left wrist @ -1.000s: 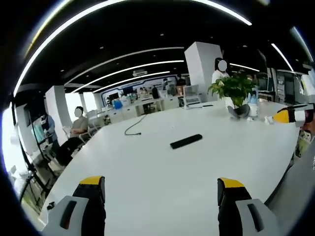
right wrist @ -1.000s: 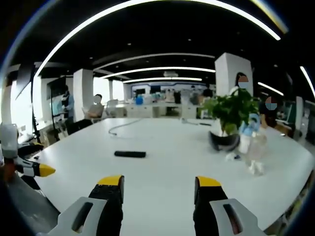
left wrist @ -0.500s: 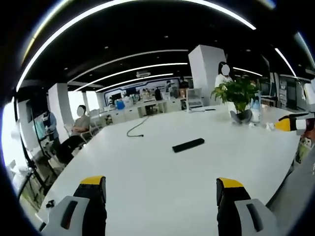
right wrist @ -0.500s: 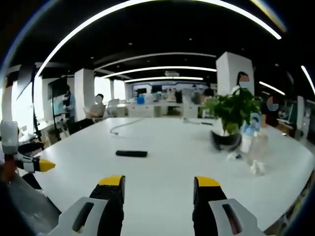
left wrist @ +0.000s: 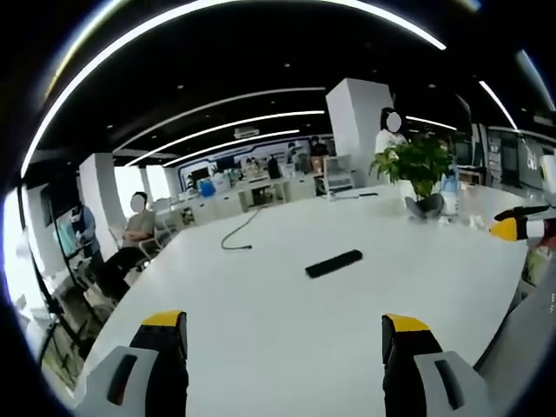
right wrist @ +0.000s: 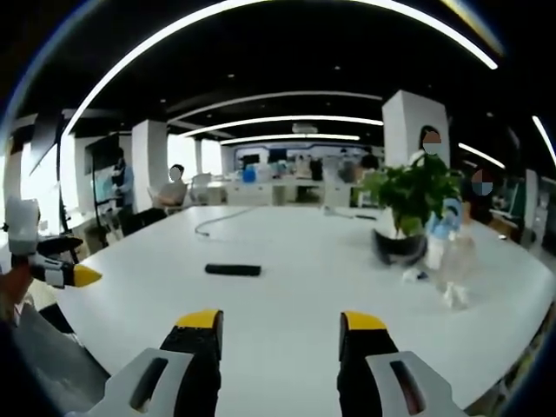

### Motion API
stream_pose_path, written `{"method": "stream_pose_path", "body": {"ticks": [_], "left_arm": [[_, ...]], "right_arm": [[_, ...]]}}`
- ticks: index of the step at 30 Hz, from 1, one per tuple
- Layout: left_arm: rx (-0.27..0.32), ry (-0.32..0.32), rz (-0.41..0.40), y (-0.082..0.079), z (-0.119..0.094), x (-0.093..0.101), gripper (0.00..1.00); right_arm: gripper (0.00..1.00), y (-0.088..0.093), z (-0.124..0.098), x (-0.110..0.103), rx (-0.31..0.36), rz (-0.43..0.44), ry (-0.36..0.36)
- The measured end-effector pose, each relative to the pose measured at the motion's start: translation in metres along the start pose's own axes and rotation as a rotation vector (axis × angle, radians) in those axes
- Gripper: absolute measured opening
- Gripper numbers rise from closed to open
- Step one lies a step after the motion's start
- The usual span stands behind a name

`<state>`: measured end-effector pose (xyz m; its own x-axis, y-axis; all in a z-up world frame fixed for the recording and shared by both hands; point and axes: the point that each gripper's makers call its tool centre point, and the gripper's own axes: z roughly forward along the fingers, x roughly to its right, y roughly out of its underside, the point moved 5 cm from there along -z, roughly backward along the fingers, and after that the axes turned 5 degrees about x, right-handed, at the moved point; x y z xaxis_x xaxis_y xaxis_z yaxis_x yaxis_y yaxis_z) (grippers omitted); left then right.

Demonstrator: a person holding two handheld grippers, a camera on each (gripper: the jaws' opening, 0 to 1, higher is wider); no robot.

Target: Press the specified remote control buttons in sequence, fully releasing each button before pressing the next.

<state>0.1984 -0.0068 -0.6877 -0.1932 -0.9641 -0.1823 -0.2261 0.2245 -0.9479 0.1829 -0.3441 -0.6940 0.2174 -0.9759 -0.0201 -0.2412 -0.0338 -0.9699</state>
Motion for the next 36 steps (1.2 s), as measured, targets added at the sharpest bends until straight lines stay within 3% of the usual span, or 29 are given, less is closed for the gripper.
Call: {"method": "stream_pose_path", "body": {"ticks": [13,21,36], "left_arm": [[0.037,0.052,0.013,-0.022,0.038,-0.007,0.98],[0.065,0.127,0.044,-0.040,0.065,-0.007,0.96],[0.019,0.255,0.085,-0.054,0.114,0.003,0.91]], "right_arm": [[0.48,0.003,0.002,-0.002,-0.026,-0.007,-0.011],[0.48,0.005,0.003,-0.003,-0.041,-0.023,-0.016],[0.46,0.007,0.003,-0.002,-0.053,-0.031,-0.010]]}}
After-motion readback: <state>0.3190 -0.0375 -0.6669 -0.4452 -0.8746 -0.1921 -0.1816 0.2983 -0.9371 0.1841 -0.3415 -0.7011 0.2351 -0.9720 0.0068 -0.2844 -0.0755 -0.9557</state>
